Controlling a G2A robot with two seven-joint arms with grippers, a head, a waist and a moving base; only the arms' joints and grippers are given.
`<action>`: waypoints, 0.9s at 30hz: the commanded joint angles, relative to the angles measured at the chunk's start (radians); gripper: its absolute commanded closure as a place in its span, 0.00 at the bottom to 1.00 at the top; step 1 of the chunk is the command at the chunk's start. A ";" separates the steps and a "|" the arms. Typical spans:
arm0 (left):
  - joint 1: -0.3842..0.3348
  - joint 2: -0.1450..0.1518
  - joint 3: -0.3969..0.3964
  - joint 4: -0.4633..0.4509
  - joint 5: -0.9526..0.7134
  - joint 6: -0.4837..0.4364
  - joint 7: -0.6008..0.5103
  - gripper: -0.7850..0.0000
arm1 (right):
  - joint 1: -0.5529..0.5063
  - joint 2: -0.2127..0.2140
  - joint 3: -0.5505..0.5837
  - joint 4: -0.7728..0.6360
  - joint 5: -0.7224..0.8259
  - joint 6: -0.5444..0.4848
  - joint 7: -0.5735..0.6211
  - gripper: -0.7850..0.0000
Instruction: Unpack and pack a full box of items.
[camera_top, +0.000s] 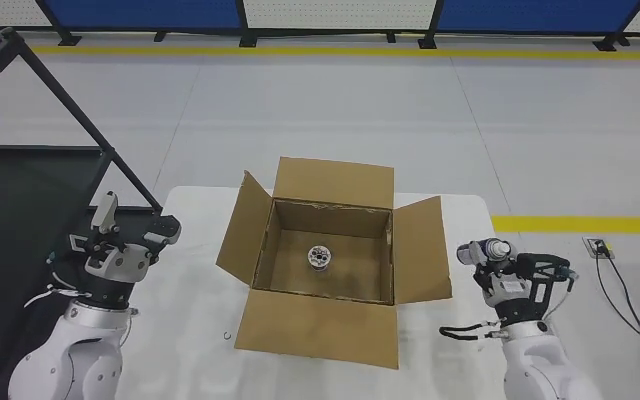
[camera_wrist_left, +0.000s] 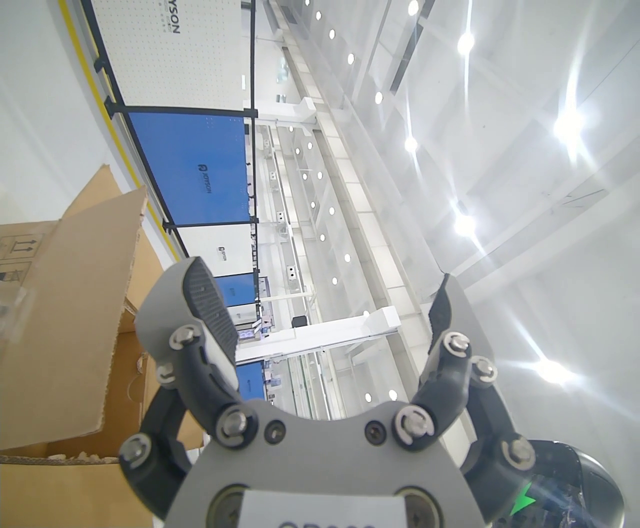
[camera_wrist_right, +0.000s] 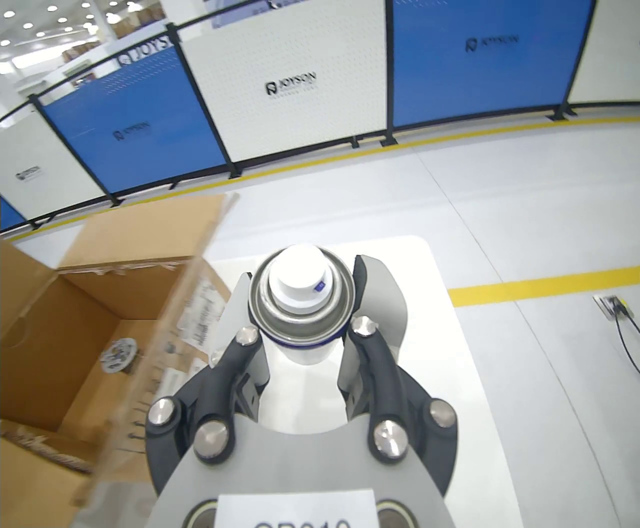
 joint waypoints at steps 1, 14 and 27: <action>0.007 0.000 -0.010 0.003 -0.011 -0.008 0.005 0.00 | 0.015 0.000 -0.050 -0.067 -0.041 -0.005 0.033 1.00; 0.050 -0.001 -0.090 0.012 -0.072 -0.048 0.009 0.00 | 0.184 -0.024 -0.383 -0.133 -0.300 0.084 0.065 1.00; 0.040 0.002 -0.104 0.020 -0.080 -0.044 -0.009 0.00 | 0.503 -0.072 -0.581 0.207 -0.246 0.070 0.390 1.00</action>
